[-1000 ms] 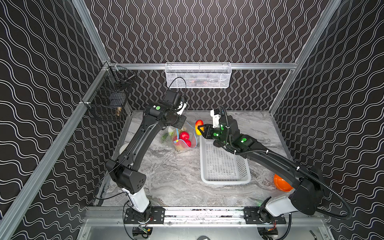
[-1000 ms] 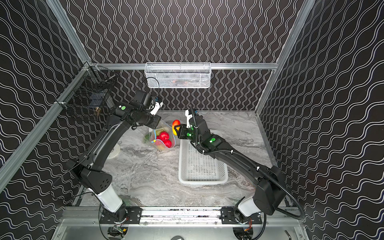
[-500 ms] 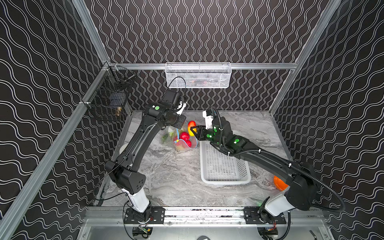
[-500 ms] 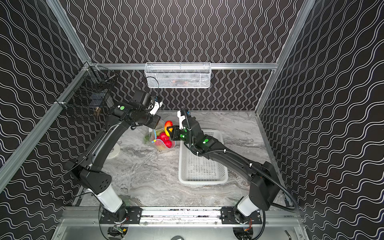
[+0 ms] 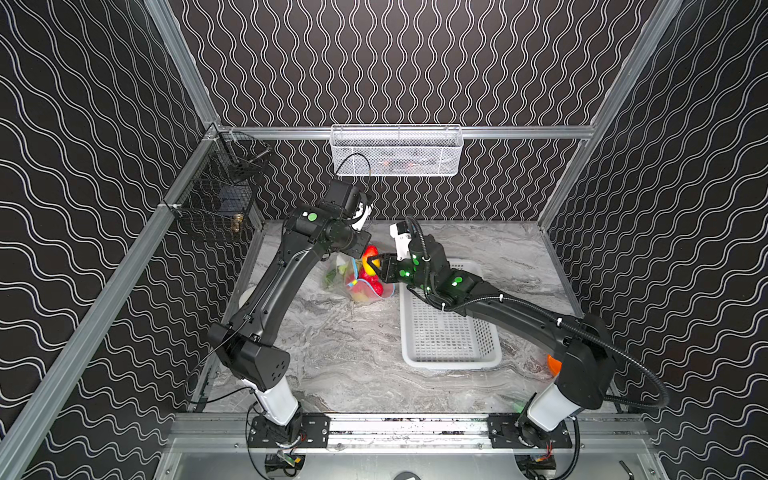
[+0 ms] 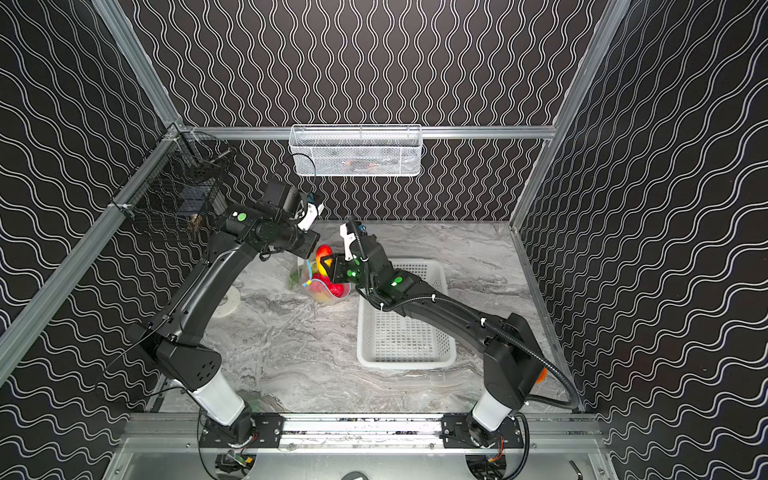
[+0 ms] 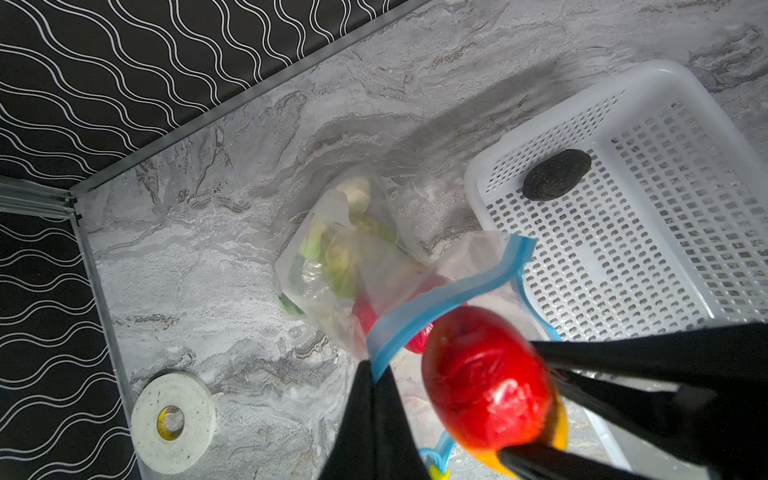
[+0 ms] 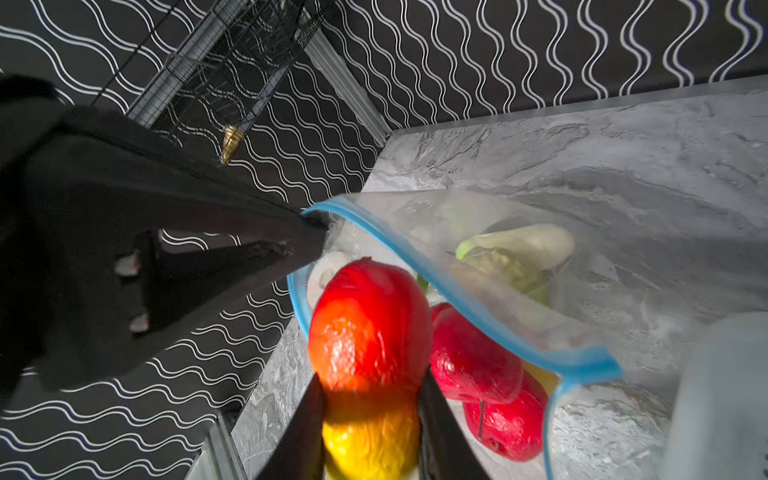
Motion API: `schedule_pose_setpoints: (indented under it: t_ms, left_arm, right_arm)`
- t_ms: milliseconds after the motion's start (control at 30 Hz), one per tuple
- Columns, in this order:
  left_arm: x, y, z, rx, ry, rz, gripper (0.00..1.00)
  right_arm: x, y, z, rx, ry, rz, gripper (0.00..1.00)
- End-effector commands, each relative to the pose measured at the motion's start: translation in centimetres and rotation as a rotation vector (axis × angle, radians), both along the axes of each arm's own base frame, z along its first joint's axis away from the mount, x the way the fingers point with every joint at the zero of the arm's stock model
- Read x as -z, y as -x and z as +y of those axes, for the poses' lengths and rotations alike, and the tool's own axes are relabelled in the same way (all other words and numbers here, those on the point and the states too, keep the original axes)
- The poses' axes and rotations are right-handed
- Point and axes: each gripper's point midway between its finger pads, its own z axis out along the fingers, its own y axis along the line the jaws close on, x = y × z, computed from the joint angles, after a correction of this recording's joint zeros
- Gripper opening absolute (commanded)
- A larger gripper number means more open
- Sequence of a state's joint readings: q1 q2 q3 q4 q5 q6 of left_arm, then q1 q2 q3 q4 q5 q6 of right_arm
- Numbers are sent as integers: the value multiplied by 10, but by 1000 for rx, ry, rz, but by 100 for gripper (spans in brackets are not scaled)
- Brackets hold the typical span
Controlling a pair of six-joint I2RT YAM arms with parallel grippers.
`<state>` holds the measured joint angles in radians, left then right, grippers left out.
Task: Place the food in the zip-top bag and seal the zipper
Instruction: 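Carry the red-yellow mango over the bag opening held by the left gripper, then lower the red-yellow mango into the bag and open the right gripper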
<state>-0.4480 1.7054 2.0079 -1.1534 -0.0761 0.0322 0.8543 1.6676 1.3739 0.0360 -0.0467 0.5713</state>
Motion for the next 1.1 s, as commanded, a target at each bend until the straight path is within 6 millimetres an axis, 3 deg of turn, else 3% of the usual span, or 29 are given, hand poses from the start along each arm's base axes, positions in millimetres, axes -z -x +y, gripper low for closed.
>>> schedule_pose_setpoints:
  t_ms: [0, 300, 500, 533, 600, 700, 800, 1067]
  left_arm:
    - [-6, -1, -1, 9, 3, -24, 0]
    - [-8, -3, -1, 6, 2, -27, 0]
    - [-7, -7, -3, 6, 2, -21, 0]
    - [-6, -8, -4, 7, 2, -17, 0]
    - [-8, -10, -5, 5, 5, -20, 0]
    - [-9, -12, -4, 0, -3, -25, 0]
    - [-6, -13, -2, -6, -14, -24, 0]
    - [-6, -14, -1, -10, -22, -26, 0]
  right_arm:
    - [-3, -2, 10, -9, -2, -34, 10]
    - [16, -15, 28, -5, 71, -96, 12]
    - [27, -21, 45, -46, 56, -154, 21]
    - [25, -20, 47, -60, 33, -179, 24]
    - [24, -22, 51, -73, -2, -216, 42]
    - [20, -29, 55, -77, -2, -220, 51]
    - [14, -33, 54, -67, -9, -232, 68]
    - [4, -36, 35, -9, -1, -228, 76]
